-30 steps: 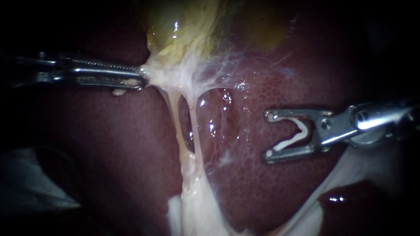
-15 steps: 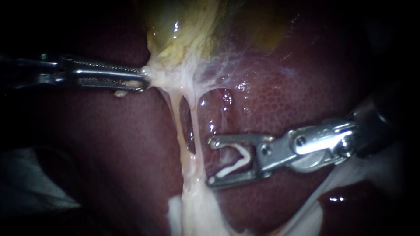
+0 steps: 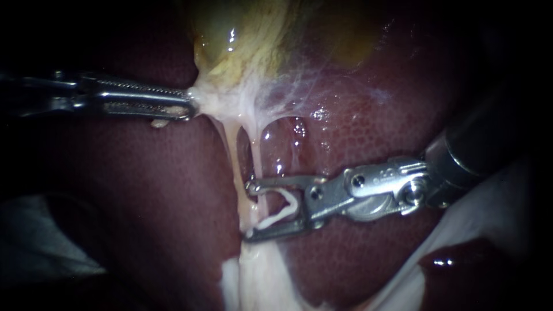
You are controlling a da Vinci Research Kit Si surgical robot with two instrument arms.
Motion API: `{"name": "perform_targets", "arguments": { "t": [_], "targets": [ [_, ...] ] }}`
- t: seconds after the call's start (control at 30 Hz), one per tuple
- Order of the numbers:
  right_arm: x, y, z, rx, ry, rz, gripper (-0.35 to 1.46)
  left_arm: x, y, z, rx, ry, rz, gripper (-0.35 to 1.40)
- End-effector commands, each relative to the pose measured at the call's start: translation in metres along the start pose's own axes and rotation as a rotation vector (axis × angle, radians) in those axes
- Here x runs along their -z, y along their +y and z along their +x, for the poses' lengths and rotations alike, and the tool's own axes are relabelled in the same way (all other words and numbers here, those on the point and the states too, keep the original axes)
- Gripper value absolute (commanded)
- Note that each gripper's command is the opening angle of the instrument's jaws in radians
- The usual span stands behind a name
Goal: Clipping first clip left tube
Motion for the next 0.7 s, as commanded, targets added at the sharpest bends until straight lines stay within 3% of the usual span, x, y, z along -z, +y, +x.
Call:
{"name": "perform_targets", "arguments": {
  "t": [0.03,0.3,0.7],
  "targets": [
    [0.0,0.0001,-0.0002,0.0,0.0,-0.001,0.5,0.0,0.0,0.0,0.0,0.0,0.0,-0.35],
    [-0.0008,0.0011,-0.0007,-0.004,0.004,0.009,0.5,0.0,0.0,0.0,0.0,0.0,0.0,-0.35],
    [-0.0038,0.0017,0.0008,0.006,0.06,0.091,0.5,-0.0001,0.0,0.0,0.0,0.0,0.0,-0.35]
  ]
}}
